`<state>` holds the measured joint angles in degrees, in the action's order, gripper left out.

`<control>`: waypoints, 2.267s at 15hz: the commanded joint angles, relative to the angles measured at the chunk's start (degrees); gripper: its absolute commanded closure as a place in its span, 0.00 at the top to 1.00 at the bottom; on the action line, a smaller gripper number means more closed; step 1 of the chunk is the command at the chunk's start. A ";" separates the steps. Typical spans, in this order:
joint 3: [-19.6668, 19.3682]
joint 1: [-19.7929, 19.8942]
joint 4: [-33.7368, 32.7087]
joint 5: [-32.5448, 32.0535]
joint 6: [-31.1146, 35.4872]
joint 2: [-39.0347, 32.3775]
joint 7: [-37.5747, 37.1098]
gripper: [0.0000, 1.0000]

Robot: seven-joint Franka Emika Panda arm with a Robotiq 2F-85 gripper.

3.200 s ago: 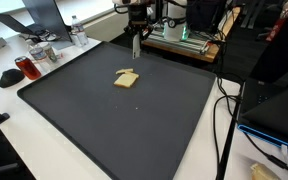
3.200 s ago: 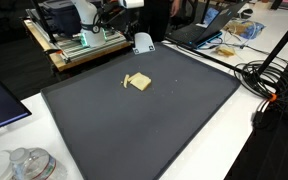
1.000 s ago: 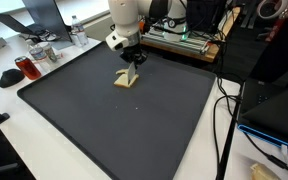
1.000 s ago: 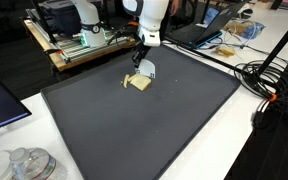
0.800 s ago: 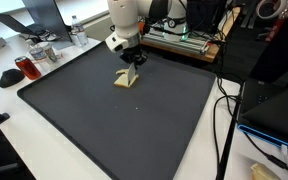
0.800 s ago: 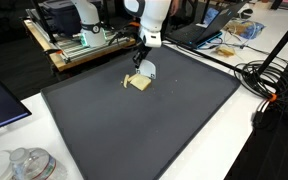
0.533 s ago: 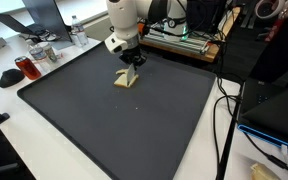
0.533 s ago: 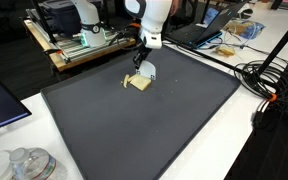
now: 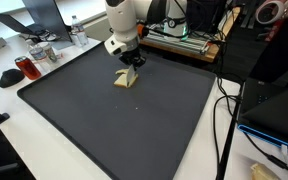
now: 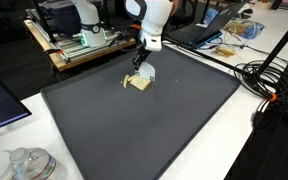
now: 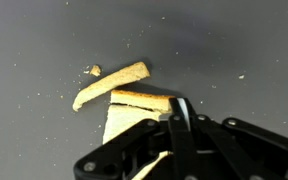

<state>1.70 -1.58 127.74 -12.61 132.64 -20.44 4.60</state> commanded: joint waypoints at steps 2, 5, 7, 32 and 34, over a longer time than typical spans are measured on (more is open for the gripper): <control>-0.75 -1.48 -2.29 -1.67 -2.20 -2.32 -1.13 0.01; -0.78 -1.58 -3.29 -1.84 -3.05 -3.17 -0.96 0.01; -0.80 -1.49 -4.06 -1.79 -3.71 -3.79 -0.74 0.01; 0.15 -2.31 -14.49 -3.23 -7.24 -10.05 6.96 0.01; -0.23 -2.07 -14.24 -4.17 -9.65 -10.29 8.44 0.01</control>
<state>1.99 -3.56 115.27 -14.64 125.88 -28.29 11.13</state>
